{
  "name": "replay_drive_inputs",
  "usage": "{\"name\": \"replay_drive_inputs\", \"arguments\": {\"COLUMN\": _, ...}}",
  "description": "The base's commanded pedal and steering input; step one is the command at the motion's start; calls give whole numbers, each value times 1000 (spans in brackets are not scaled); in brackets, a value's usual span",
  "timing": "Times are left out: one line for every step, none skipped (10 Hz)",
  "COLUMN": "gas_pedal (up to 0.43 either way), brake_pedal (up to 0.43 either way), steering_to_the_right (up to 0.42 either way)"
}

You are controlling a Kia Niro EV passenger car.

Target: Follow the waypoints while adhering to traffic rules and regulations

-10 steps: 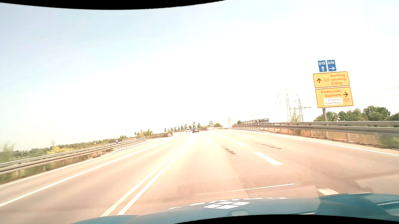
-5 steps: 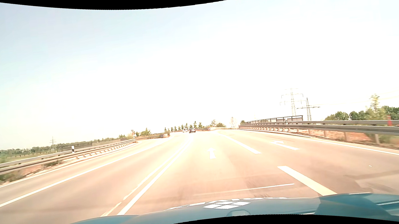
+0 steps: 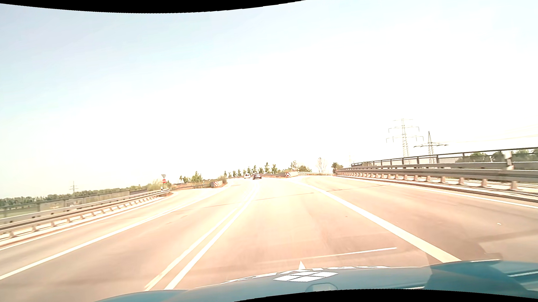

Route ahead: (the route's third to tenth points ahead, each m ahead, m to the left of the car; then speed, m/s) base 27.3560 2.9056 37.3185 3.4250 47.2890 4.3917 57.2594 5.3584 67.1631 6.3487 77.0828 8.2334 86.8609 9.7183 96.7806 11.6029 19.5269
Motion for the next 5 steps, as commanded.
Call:
{"name": "replay_drive_inputs", "arguments": {"gas_pedal": 197, "brake_pedal": 0, "steering_to_the_right": -10}}
{"name": "replay_drive_inputs", "arguments": {"gas_pedal": 197, "brake_pedal": 0, "steering_to_the_right": -10}}
{"name": "replay_drive_inputs", "arguments": {"gas_pedal": 197, "brake_pedal": 0, "steering_to_the_right": -11}}
{"name": "replay_drive_inputs", "arguments": {"gas_pedal": 197, "brake_pedal": 0, "steering_to_the_right": -10}}
{"name": "replay_drive_inputs", "arguments": {"gas_pedal": 209, "brake_pedal": 0, "steering_to_the_right": -10}}
